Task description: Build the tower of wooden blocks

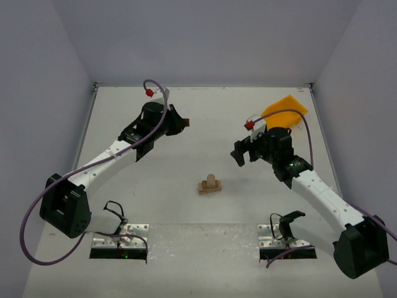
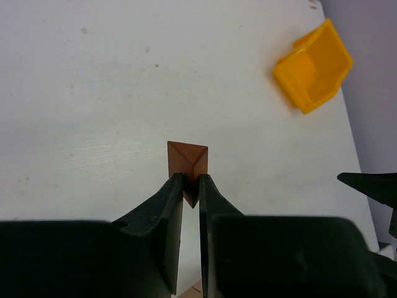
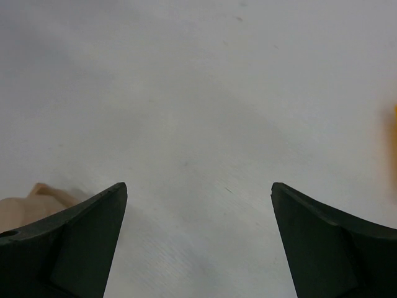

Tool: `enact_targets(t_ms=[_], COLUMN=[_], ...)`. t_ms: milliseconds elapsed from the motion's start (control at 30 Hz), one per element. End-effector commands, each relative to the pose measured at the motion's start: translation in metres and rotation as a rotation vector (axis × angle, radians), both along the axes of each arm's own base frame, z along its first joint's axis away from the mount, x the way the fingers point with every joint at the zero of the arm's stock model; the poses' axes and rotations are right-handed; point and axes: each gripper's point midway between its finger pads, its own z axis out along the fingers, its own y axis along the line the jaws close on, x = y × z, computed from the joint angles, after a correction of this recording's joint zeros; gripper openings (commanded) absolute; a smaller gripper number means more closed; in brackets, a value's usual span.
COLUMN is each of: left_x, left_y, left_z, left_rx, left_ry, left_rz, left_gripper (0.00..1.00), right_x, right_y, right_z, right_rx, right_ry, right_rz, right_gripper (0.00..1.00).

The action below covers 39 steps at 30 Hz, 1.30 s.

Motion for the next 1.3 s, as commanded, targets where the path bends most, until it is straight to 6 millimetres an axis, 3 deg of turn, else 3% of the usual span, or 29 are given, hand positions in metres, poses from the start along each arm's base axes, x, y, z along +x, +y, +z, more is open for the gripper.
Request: enact_targets(t_ms=[0,133,267,633,967,1267], left_x=[-0.014,-0.039,-0.052,-0.066,-0.065,-0.065], left_y=[-0.04,-0.056,-0.062,-0.061,-0.06,-0.06], left_z=[0.022,0.021,0.02,0.016,0.016,0.018], left_rx=[-0.19,-0.284,-0.332,-0.377,-0.379,-0.379], left_ry=[-0.091,-0.069,-0.032,-0.003,0.0,-0.007], left_rz=[-0.343,-0.519,-0.575,-0.592,-0.576,-0.571], left_gripper=[0.0,0.0,0.0,0.0,0.0,0.0], right_x=[-0.056,-0.089,-0.07,-0.029,-0.013,-0.011], right_y=[0.089,0.119,0.128,0.149,0.155,0.159], right_z=[0.076,0.088,0.104,0.101,0.09,0.083], right_rx=[0.023,-0.028,-0.044,-0.16,-0.202,-0.204], right_ry=[-0.398,-0.505,-0.518,-0.488,-0.444,-0.425], right_rz=[0.764,0.956,0.905,0.889,0.859,0.852], right_gripper=[0.99,0.99,0.94,0.69,0.7,0.67])
